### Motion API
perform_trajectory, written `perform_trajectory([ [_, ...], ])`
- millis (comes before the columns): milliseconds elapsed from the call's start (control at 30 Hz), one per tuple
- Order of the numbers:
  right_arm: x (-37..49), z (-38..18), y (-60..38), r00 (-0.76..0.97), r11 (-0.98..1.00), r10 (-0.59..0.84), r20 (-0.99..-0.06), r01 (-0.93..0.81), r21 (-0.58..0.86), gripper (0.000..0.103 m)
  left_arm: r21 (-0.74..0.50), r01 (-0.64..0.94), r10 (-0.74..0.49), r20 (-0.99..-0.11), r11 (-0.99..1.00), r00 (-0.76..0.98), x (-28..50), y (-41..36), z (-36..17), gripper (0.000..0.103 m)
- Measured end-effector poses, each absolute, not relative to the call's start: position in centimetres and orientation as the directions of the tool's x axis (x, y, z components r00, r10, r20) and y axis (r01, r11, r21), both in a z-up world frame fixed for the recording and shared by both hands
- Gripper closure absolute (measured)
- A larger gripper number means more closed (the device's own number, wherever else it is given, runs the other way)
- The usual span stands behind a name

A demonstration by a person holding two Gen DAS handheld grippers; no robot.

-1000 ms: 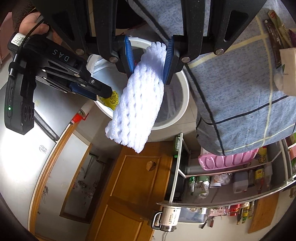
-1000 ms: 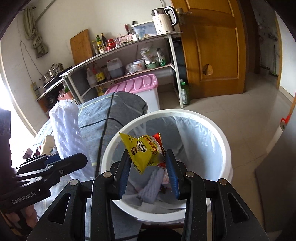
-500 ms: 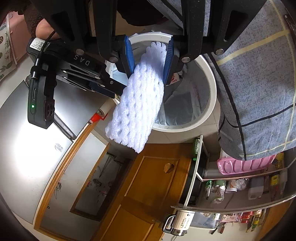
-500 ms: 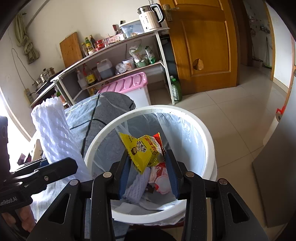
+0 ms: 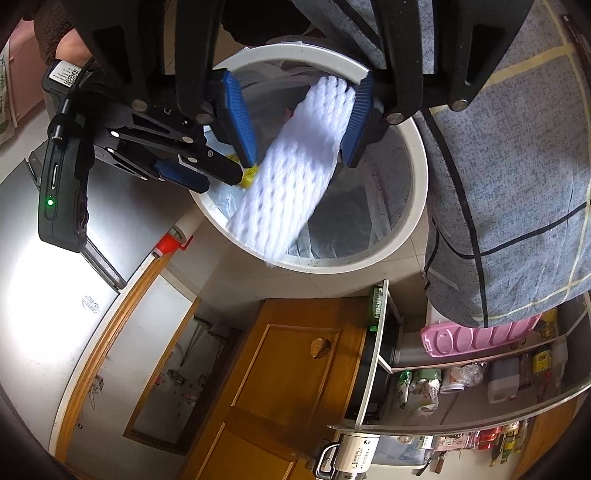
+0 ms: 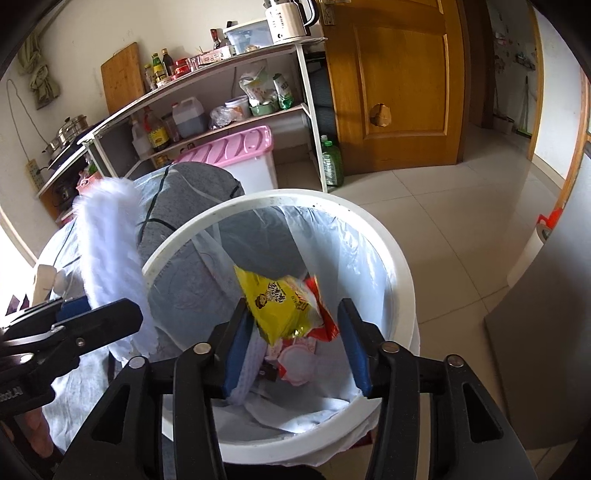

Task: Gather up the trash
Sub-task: 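Open both tools over the bin to drop the foam sleeve and snack bag, then move both open tools back over the table toward the remaining trash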

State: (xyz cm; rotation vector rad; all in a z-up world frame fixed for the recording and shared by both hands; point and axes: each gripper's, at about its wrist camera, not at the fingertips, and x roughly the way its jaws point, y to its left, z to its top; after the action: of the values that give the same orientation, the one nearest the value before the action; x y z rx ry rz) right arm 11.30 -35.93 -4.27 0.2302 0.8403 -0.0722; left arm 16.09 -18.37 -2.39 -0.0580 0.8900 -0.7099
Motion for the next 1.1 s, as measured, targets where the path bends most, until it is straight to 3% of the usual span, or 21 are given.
perform_trajectory([
  [100, 11.1, -4.1, -36.0, 0.673, 0.973, 0.022, -0.739, 0.156, 0.171, 0.044, -0.333, 0.536, -0.588, -0.69, 0.776, 0.423, 16.2, -18.1, -2.3, 0.049],
  [533, 10.2, -2.7, -35.0, 0.692, 0.968, 0.035, -0.721, 0.155, 0.196, 0.044, -0.323, 0.491, -0.566, -0.655, 0.809, 0.502, 14.7, -13.8, -0.2, 0.049],
  [1100, 9.6, 0.1, -25.7, 0.724, 0.97, 0.19, -0.663, -0.035, 0.24, 0.044, -0.3, 0.278, -0.409, -0.624, 0.912, 0.666, 11.2, -1.4, 1.4, 0.049],
])
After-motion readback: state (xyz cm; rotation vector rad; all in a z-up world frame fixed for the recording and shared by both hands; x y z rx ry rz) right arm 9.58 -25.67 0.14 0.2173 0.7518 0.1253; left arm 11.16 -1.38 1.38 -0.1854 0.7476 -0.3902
